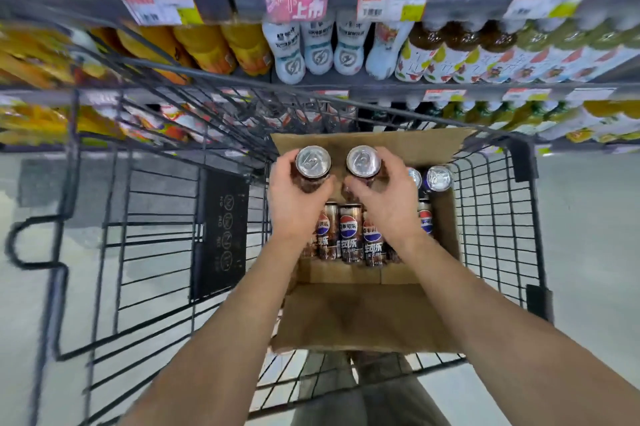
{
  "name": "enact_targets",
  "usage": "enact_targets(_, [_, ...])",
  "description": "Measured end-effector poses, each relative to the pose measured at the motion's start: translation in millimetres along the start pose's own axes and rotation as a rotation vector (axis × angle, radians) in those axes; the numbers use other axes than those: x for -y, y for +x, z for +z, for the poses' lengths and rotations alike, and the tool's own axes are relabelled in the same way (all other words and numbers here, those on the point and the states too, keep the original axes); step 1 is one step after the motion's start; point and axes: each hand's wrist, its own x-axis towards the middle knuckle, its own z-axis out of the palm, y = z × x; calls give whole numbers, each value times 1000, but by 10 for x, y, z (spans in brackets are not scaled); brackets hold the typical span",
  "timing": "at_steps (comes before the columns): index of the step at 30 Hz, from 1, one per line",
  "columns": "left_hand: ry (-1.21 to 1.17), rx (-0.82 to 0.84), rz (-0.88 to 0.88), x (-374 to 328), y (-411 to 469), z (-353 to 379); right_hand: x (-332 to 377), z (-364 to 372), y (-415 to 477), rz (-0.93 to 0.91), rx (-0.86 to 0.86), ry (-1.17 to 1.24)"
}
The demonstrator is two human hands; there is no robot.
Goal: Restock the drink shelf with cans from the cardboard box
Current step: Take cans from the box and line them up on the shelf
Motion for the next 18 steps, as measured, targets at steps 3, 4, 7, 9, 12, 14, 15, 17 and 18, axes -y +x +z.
enact_targets(3, [3,56,111,-444,-130,-307,484,-291,-212,-27,-58,203])
enact_targets(4, [-13,72,151,-630,-178,-404,647,-395,-277,-28,-71,266])
enact_targets(7, [-59,120,233,-1217,-361,-651,1151,-746,-467,-66,-134,345])
enact_targets(9, [-67,166,268,-1592,-470,-788,1452,-1014,-594,-135,-163,347])
enact_targets(12, [-34,248,344,-2131,-618,-936,1798,-1480,-767,-217,-180,326])
enact_targets(14, [-42,286,393,-2497,-714,-977,1979,-1824,-871,-249,-181,294])
enact_targets(15, [-45,305,420,-2681,-772,-978,2050,-1996,-910,-260,-193,264])
enact_targets(17, [-39,331,474,-3003,-888,-949,2171,-2350,-996,-273,-243,209])
enact_targets(18, [-41,339,493,-3157,-942,-924,2230,-2525,-1032,-287,-266,194])
